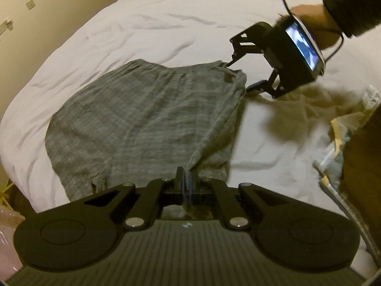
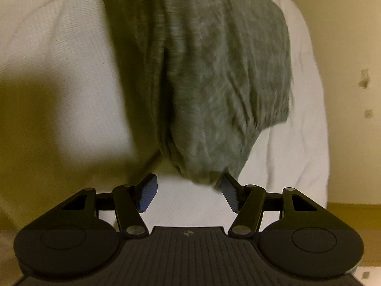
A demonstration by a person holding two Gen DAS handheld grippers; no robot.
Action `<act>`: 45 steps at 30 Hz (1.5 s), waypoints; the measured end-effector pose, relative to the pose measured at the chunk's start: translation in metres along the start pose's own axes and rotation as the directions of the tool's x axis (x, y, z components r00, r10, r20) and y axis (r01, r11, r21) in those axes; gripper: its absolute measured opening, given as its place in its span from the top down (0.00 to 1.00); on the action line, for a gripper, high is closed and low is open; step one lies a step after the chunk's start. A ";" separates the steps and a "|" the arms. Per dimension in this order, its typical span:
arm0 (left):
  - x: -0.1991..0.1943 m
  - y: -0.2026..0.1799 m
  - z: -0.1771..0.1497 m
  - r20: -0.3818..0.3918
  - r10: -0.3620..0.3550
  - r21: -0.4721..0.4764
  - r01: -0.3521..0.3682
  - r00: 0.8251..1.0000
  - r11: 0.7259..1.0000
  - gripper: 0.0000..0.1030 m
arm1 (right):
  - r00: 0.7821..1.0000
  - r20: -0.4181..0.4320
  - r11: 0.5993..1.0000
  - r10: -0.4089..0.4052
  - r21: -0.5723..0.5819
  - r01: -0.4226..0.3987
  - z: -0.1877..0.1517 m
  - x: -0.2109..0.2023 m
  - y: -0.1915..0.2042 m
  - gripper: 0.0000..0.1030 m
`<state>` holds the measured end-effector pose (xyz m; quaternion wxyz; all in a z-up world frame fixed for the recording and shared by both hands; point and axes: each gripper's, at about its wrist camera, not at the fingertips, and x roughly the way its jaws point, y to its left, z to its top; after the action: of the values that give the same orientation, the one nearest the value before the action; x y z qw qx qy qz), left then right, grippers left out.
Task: Fold clothes
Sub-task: 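Grasp the shorts waistband corner with the right gripper while the left gripper holds the hem, then lift the waistband with the right gripper and fold it over the other half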
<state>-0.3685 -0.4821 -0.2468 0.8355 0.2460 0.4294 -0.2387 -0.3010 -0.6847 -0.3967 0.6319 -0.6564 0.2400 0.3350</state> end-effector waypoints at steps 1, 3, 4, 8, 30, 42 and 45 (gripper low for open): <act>0.000 0.002 0.000 0.000 0.003 -0.003 -0.003 1.000 1.000 0.98 | 1.000 0.003 1.000 -0.011 -0.004 0.011 0.001 0.003 -0.001 0.41; 0.001 0.005 -0.001 0.003 0.004 -0.006 -0.004 1.000 1.000 0.98 | 1.000 0.005 1.000 -0.022 -0.011 0.022 0.002 0.008 -0.005 0.41; 0.001 0.006 -0.002 0.003 0.004 -0.007 -0.004 1.000 1.000 0.98 | 1.000 0.006 1.000 -0.023 -0.015 0.023 0.002 0.011 -0.009 0.41; 0.002 0.009 -0.002 0.007 -0.001 -0.008 0.001 1.000 1.000 0.98 | 0.999 -0.016 0.999 0.037 0.010 -0.037 0.000 0.025 -0.027 0.55; 0.004 0.257 0.065 0.092 0.002 -0.047 0.003 0.996 0.999 0.98 | 0.985 -0.124 0.941 0.116 0.331 -0.070 0.082 0.023 -0.203 0.97; 0.150 0.398 0.080 0.003 -0.240 -0.112 0.238 0.971 0.965 0.98 | 0.945 -0.202 0.867 0.257 0.480 -0.134 0.119 0.153 -0.266 0.97; 0.170 0.415 0.076 -0.002 -0.273 -0.146 0.270 0.962 0.952 0.98 | 0.937 -0.201 0.847 0.286 0.511 -0.149 0.121 0.167 -0.279 0.97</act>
<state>0.0183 -0.2436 -0.2649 0.8057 0.1262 0.4843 -0.3168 -0.0016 -0.5232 -0.3313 0.6957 -0.4832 0.4737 0.2412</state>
